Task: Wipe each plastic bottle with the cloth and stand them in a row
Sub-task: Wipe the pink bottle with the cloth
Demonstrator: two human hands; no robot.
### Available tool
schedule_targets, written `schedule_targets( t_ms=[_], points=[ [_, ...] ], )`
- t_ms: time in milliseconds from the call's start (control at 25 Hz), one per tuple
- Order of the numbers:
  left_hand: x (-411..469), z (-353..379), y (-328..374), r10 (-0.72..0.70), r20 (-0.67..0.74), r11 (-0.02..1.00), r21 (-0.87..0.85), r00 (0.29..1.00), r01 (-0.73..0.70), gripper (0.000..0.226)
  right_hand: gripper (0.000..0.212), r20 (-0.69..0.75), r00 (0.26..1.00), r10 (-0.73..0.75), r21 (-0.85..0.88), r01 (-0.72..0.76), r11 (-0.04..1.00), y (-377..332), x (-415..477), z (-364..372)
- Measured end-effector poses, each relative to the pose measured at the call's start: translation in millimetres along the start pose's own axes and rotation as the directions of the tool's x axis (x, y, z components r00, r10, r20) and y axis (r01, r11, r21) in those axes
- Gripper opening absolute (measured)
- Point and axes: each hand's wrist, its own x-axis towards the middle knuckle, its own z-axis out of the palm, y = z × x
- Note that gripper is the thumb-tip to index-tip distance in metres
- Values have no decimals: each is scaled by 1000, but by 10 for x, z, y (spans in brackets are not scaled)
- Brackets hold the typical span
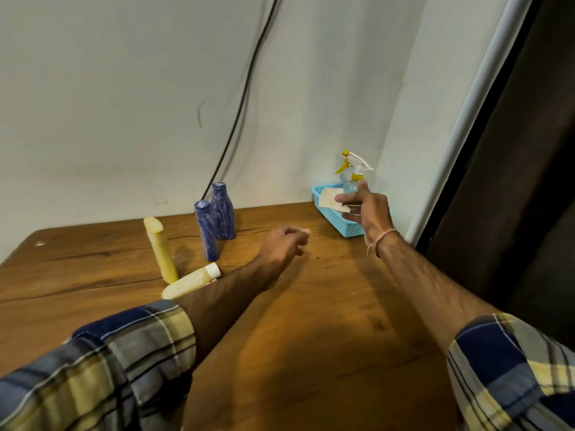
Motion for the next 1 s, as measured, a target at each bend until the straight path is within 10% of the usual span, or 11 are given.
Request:
schedule_targets(
  t_ms=[120,320,400,560,680,1000],
  points=[
    [-379,-109,115,-31,-5,952,-304,999,28,31,54,152,988,17,115,-35,993,-32,-616,169],
    [-972,-473,-118,-21,-99,942,-336,995,-14,18,4,228,973,-42,42,33,999,162,-1428,433],
    [-1170,-645,-274,-27,-101,947,-321,995,-7,12,32,288,958,8,23,-15,1000,273,-1645,538],
    [-1557,-893,-537,-9,-85,986,-165,996,-5,9,42,443,869,221,70,-279,958,466,-1998,766],
    [-1765,-1023,-705,-16,-128,998,-57,992,9,8,11,373,915,155,-18,-160,987,624,-2218,912],
    [-1652,-1585,-1157,45,-519,834,490,853,254,64,13,175,977,118,48,-128,991,979,-2347,978]
  ],
)
